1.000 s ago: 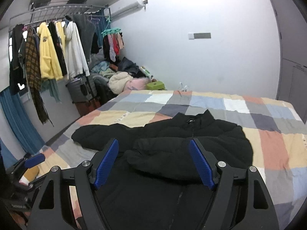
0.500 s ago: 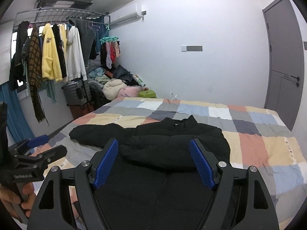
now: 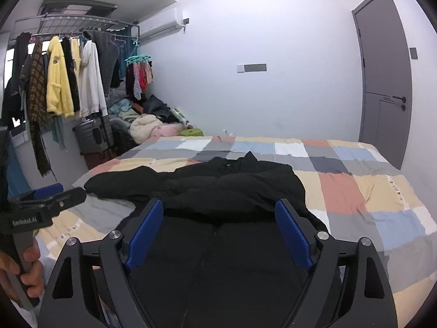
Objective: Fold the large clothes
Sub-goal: 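Withdraw the right gripper and move the left gripper toward the other sleeve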
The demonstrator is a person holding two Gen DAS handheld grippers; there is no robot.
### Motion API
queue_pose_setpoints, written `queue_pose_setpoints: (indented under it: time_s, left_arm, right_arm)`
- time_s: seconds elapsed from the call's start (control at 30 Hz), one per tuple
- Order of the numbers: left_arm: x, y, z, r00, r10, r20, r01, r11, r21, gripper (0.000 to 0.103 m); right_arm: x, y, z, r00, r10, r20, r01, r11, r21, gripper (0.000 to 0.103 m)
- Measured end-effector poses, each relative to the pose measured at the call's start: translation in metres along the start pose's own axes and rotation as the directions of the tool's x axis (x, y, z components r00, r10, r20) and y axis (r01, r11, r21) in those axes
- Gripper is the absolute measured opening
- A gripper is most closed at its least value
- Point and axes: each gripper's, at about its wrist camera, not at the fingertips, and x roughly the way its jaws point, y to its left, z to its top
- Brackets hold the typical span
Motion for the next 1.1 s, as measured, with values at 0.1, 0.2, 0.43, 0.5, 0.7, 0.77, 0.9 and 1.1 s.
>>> queue_pose_setpoints:
  time_s: [0.1,0.2,0.43,0.5,0.7,0.77,0.9,1.1]
  left_arm:
    - [0.001,-0.003,-0.006,1.0,-0.017,0.002,0.017,1.0,-0.007,0.103]
    - [0.001,-0.01,-0.01,1.0,0.003,0.016,-0.003,1.0,0.021,0.103]
    - [0.005,-0.023,-0.02,0.999,-0.037,0.001,0.037,0.999,0.027,0.103]
    - [0.006,-0.021,-0.02,0.999,-0.047,0.006,0.047,0.999,0.018,0.103]
    - [0.021,-0.007,0.0,0.998,-0.061,0.009,0.06,0.997,0.048,0.103]
    - [0.023,0.002,0.011,0.999,-0.029,0.02,0.028,0.997,0.078,0.103]
    - [0.032,0.036,0.028,1.0,-0.004,0.011,0.003,0.998,0.061,0.103]
    - [0.075,0.097,0.036,0.993,0.082,-0.084,-0.081,0.997,0.009,0.103]
  right_arm:
    - [-0.002,-0.004,-0.016,1.0,0.006,-0.013,-0.006,1.0,0.012,0.086]
    - [-0.001,-0.006,-0.026,0.999,0.002,-0.048,-0.001,1.0,0.01,0.086]
    - [-0.006,-0.011,-0.034,1.0,0.0,-0.014,0.0,1.0,0.011,0.1]
    - [-0.004,-0.013,-0.038,1.0,0.001,-0.011,0.0,1.0,0.016,0.1]
    - [-0.008,-0.026,-0.047,0.999,-0.042,0.019,0.041,0.998,0.05,0.103]
    - [-0.011,-0.029,-0.049,0.999,-0.04,0.03,0.038,0.998,0.059,0.103]
    - [-0.007,-0.033,-0.054,0.999,-0.047,0.015,0.047,0.997,0.054,0.103]
    - [0.001,-0.034,-0.056,0.999,-0.031,-0.01,0.031,0.997,0.07,0.103]
